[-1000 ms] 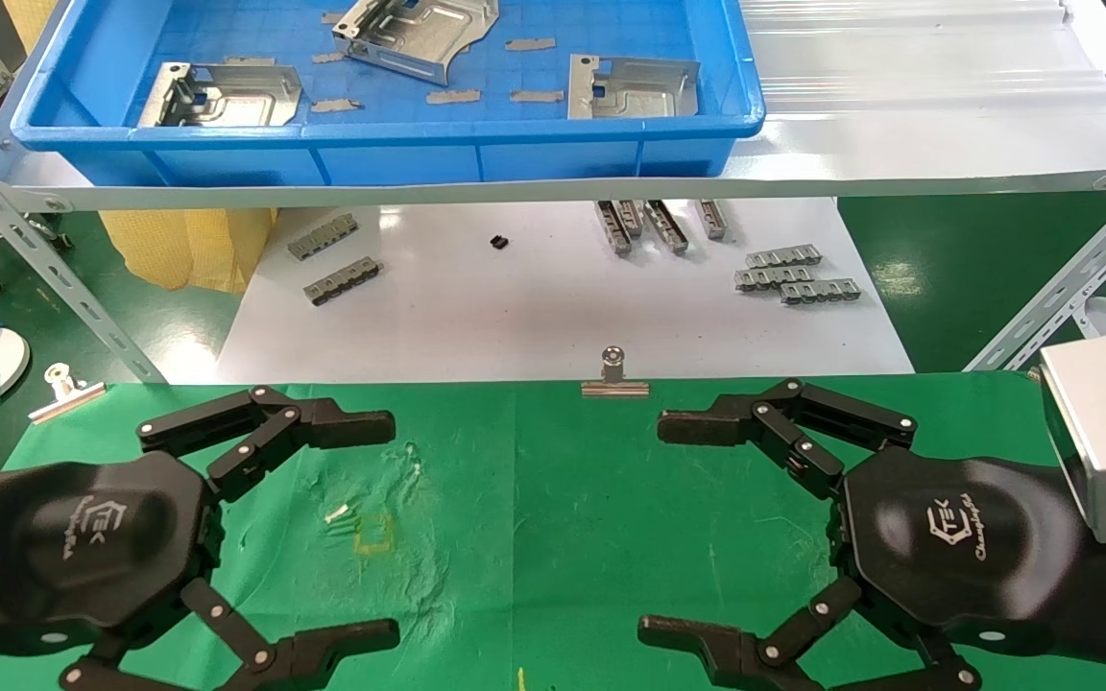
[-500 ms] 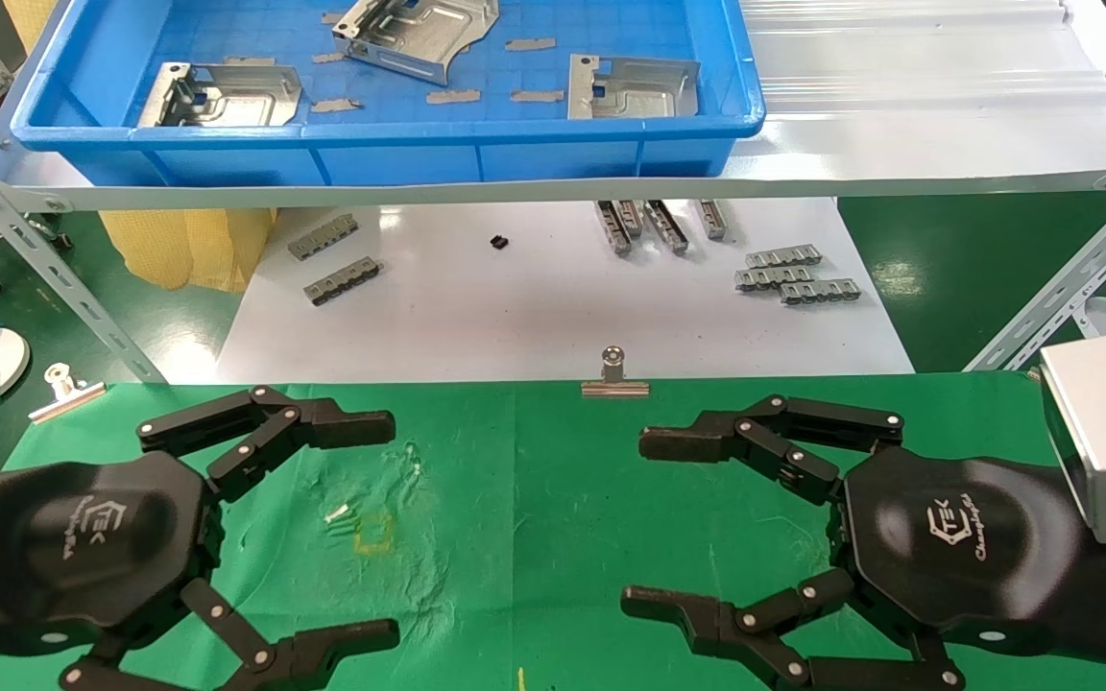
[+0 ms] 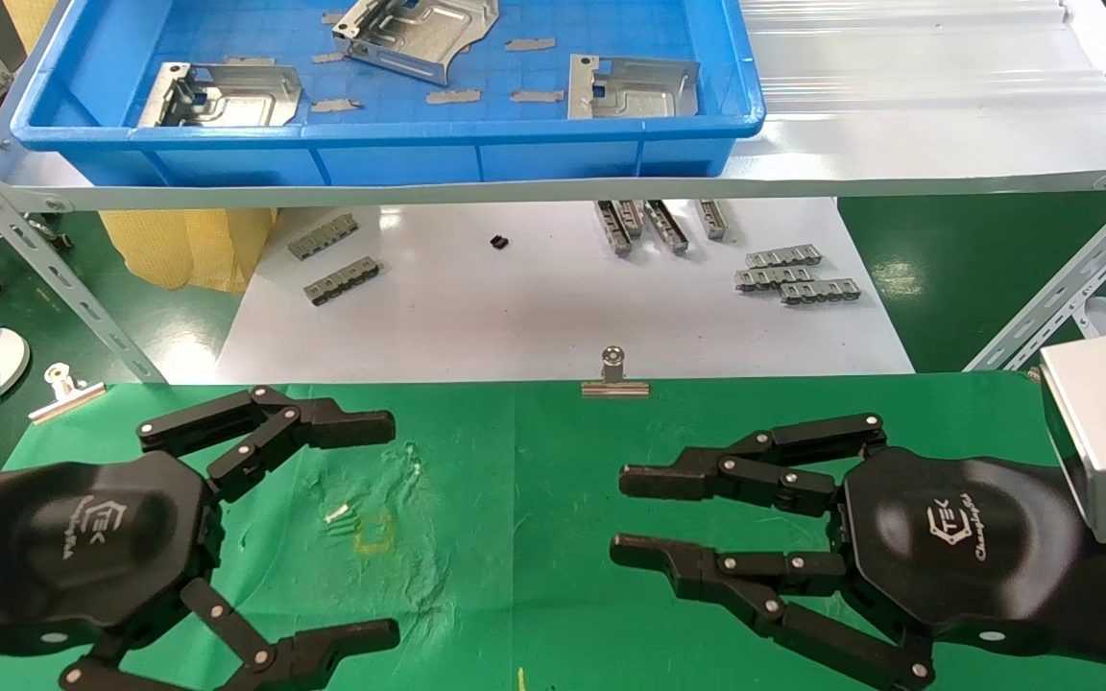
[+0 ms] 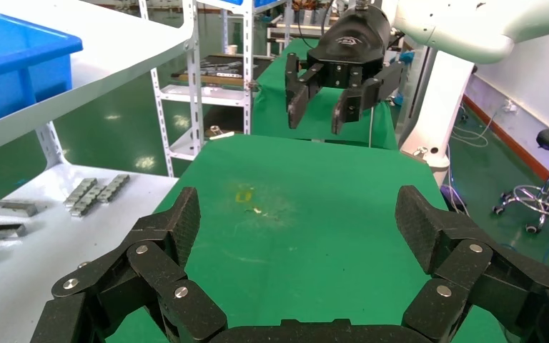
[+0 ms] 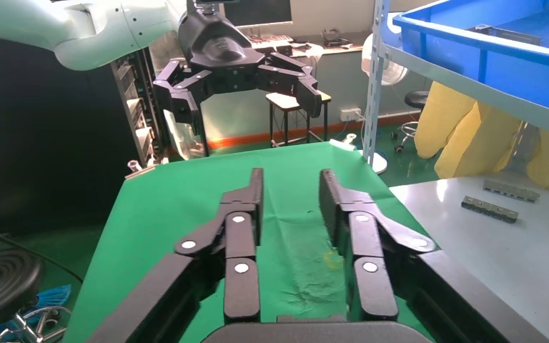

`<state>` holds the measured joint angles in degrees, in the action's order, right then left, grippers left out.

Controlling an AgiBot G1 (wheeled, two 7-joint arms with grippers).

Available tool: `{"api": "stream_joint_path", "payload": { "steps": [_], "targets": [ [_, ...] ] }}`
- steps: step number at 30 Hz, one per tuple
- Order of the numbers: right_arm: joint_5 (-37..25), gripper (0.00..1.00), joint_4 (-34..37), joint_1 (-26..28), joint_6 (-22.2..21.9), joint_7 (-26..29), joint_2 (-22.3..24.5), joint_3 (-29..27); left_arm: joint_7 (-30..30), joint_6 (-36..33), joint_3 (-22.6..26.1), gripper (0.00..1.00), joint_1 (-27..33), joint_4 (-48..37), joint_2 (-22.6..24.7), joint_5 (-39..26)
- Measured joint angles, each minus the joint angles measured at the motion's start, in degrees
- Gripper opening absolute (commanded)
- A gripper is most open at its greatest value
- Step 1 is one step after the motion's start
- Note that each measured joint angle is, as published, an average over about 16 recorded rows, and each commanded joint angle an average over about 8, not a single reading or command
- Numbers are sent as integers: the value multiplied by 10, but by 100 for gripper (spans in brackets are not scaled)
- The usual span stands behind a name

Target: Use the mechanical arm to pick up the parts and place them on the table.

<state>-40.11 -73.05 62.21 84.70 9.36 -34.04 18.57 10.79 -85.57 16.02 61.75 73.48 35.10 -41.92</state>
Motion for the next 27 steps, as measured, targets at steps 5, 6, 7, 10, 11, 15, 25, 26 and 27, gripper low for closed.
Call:
{"api": "stream_joint_path", "payload": {
  "steps": [5, 6, 7, 10, 11, 15, 25, 26, 27],
  "targets": [
    [0, 0, 0, 0, 0, 0, 0, 0, 14, 11, 2, 100, 17, 12, 5, -5],
    [0, 0, 0, 0, 0, 0, 0, 0, 19, 14, 4, 100, 24, 14, 7, -8],
    [0, 0, 0, 0, 0, 0, 0, 0, 26, 19, 6, 100, 34, 17, 11, -12],
    [0, 0, 0, 0, 0, 0, 0, 0, 50, 36, 16, 100, 75, 26, 29, -31],
    [0, 0, 0, 0, 0, 0, 0, 0, 61, 44, 21, 100, 92, 28, 37, -40],
    [0, 0, 0, 0, 0, 0, 0, 0, 116, 85, 49, 100, 173, 35, 78, -93],
    [0, 0, 0, 0, 0, 0, 0, 0, 145, 250, 111, 100, 363, -202, 175, -295],
    [0, 0, 0, 0, 0, 0, 0, 0, 136, 262, 114, 100, 376, -237, 181, -310],
    [0, 0, 0, 0, 0, 0, 0, 0, 125, 275, 116, 100, 388, -272, 187, -324]
  ]
}}
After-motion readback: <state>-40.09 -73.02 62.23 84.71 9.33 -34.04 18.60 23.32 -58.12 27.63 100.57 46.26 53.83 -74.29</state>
